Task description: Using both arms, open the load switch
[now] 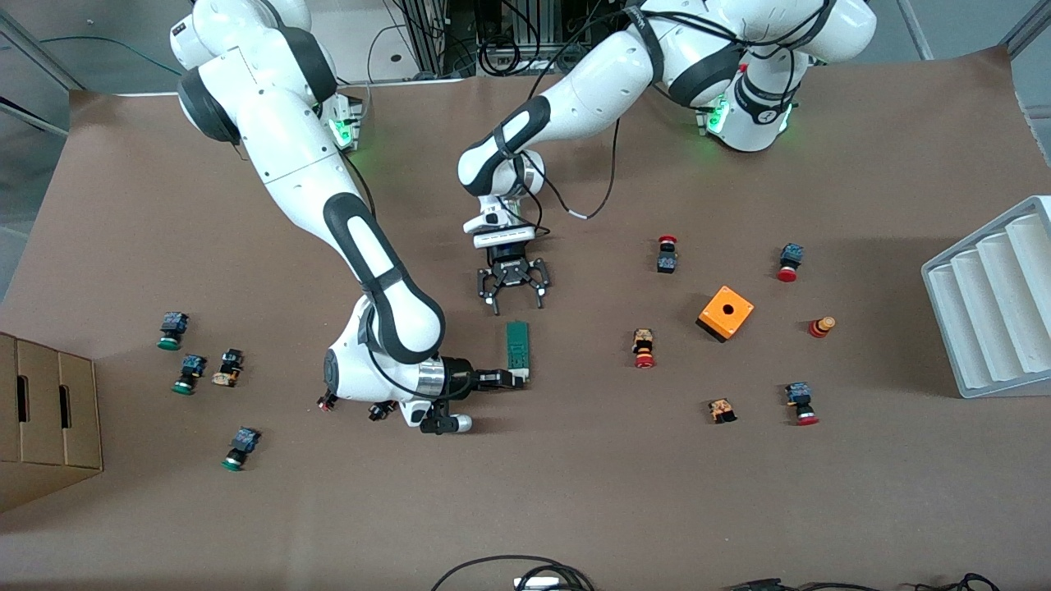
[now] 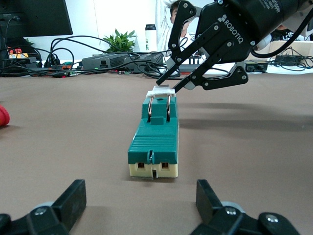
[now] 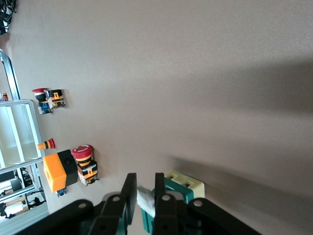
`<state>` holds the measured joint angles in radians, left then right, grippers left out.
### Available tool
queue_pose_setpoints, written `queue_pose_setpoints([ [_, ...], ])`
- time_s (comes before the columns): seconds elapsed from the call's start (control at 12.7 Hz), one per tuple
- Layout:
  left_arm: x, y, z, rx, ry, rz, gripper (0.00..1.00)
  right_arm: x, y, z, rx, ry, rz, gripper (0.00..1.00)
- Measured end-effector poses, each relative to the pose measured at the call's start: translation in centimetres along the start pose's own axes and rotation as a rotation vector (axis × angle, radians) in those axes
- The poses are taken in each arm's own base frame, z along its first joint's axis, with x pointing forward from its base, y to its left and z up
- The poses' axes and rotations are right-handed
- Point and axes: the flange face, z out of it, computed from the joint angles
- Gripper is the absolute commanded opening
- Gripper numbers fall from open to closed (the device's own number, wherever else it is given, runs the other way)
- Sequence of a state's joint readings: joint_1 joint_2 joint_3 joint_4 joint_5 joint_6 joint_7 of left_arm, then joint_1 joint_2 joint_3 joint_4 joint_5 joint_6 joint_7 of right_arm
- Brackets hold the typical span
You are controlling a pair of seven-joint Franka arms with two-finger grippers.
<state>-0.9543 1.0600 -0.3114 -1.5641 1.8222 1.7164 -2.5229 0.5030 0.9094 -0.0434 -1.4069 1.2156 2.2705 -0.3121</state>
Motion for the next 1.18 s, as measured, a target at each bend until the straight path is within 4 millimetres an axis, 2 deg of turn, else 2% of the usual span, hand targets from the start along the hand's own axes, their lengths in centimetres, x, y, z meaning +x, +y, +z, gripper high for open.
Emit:
queue_pose_setpoints([
  [1.18,0.00,0.00,0.00,0.000,0.000,0.000,1.00,0.03,-0.02,-0.06,0.000,0.001,-0.022,0.13],
])
